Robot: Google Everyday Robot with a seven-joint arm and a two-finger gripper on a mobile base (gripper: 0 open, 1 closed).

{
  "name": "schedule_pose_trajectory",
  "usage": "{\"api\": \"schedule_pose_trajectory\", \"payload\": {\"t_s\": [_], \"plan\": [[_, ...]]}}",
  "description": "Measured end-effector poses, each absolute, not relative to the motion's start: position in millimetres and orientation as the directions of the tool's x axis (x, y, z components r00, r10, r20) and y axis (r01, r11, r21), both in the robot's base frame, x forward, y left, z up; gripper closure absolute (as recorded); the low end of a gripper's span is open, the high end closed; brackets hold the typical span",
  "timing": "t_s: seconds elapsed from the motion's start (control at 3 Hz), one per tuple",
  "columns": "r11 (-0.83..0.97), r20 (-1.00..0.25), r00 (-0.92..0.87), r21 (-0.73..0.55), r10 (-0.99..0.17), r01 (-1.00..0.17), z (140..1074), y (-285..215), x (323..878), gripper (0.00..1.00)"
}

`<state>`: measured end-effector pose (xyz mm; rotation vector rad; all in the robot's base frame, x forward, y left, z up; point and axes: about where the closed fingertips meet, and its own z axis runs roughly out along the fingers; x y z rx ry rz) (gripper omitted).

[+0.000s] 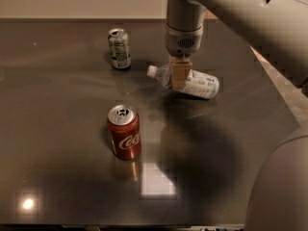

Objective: Knock blue plastic bottle over

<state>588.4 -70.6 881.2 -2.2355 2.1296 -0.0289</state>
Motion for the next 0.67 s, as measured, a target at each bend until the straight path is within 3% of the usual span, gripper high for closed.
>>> {"api": "schedule_pose_trajectory", "payload": {"t_s": [0.33, 0.67], "plan": [[-0.047, -0.034, 0.05, -0.071, -0.998, -0.996, 880.3, -67.4, 593.7, 0.0], [-0.047, -0.042, 0.051, -0.086, -0.998, -0.995, 879.6, -65.0, 597.7, 0.0]]}}
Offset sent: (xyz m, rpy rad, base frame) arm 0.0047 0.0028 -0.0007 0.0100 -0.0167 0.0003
